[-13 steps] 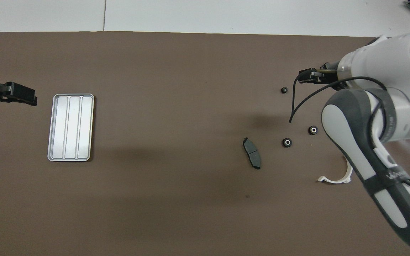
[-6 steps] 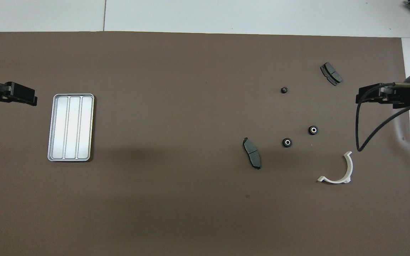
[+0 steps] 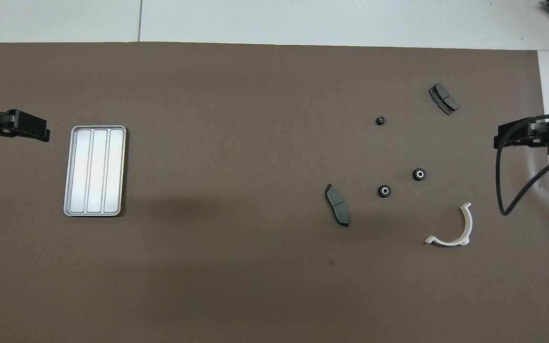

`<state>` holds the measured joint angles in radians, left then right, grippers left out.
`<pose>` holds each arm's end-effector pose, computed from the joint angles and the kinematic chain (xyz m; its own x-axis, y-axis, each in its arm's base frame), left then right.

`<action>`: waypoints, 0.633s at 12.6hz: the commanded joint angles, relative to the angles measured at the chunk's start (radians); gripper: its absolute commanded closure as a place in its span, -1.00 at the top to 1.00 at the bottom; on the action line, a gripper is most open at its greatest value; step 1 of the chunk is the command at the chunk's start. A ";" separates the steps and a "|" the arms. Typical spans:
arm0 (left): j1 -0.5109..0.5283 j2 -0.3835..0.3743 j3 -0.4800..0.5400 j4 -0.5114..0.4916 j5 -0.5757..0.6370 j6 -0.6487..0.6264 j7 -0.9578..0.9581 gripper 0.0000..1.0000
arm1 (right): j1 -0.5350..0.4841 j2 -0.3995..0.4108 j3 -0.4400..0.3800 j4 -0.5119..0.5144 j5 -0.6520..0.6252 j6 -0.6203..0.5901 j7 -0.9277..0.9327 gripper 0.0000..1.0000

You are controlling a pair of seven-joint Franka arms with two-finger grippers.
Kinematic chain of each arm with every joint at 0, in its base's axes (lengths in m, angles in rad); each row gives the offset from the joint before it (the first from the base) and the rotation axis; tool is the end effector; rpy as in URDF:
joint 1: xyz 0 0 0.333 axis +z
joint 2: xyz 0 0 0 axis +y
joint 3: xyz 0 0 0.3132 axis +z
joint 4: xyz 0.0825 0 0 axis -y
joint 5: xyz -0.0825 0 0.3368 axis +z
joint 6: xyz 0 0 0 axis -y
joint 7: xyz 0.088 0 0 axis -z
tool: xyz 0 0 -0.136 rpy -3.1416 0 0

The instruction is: Place bearing gear from tray to pile

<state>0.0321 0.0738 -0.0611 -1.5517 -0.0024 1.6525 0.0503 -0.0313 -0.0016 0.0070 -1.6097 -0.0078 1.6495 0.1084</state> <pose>0.5376 -0.0147 0.5697 0.9965 -0.0787 0.0274 -0.0789 -0.9969 0.0055 0.5150 -0.0135 0.5840 0.9904 -0.1317 0.0420 -0.1319 -0.9913 0.0033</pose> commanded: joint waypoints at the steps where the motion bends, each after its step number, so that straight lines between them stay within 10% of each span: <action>1: -0.003 -0.019 0.003 -0.016 0.012 0.012 0.000 1.00 | -0.001 -0.021 0.010 -0.021 -0.018 -0.002 -0.044 1.00; 8: -0.003 -0.019 0.003 -0.016 0.012 0.010 0.003 1.00 | 0.004 -0.037 0.013 -0.053 -0.015 -0.004 -0.042 1.00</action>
<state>0.0321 0.0738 -0.0611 -1.5517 -0.0024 1.6528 0.0503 -0.0291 -0.0064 0.0168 -1.6290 -0.0083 1.6489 0.0907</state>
